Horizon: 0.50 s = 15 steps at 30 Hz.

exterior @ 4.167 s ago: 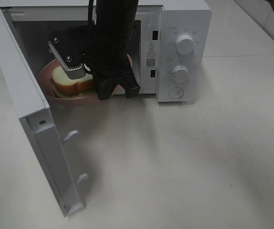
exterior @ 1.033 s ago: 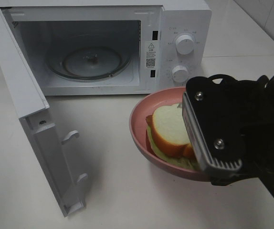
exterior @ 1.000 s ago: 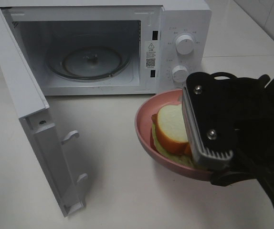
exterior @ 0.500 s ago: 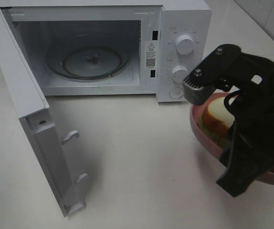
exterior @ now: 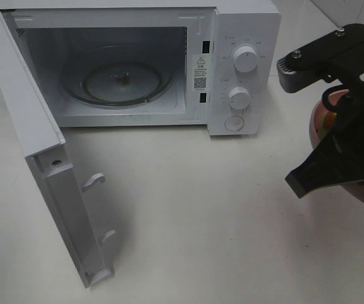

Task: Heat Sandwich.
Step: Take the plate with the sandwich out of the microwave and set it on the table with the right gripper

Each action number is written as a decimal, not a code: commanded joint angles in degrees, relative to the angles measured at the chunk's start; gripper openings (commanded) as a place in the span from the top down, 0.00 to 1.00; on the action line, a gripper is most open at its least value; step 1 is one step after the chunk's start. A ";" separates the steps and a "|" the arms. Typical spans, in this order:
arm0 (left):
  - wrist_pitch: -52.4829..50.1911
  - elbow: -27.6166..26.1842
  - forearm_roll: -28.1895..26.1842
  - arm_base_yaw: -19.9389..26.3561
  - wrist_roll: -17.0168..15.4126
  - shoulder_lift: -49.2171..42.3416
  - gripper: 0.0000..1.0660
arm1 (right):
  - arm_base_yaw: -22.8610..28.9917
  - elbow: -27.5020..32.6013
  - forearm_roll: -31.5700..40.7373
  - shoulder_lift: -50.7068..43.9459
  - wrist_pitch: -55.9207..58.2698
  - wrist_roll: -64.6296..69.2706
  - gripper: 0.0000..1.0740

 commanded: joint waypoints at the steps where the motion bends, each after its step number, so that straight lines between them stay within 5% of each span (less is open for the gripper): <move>1: -0.46 0.11 -0.40 -0.29 0.00 -0.86 0.29 | -2.81 -0.06 -2.69 1.43 0.52 1.09 1.00; 11: -0.46 0.11 -0.40 -0.29 0.00 -0.86 0.29 | -14.61 -0.06 -3.27 4.18 -4.18 -1.49 1.00; 15: -0.46 0.11 -0.40 -0.29 0.00 -0.86 0.29 | -23.61 -0.06 -6.70 6.07 -5.84 -1.72 1.00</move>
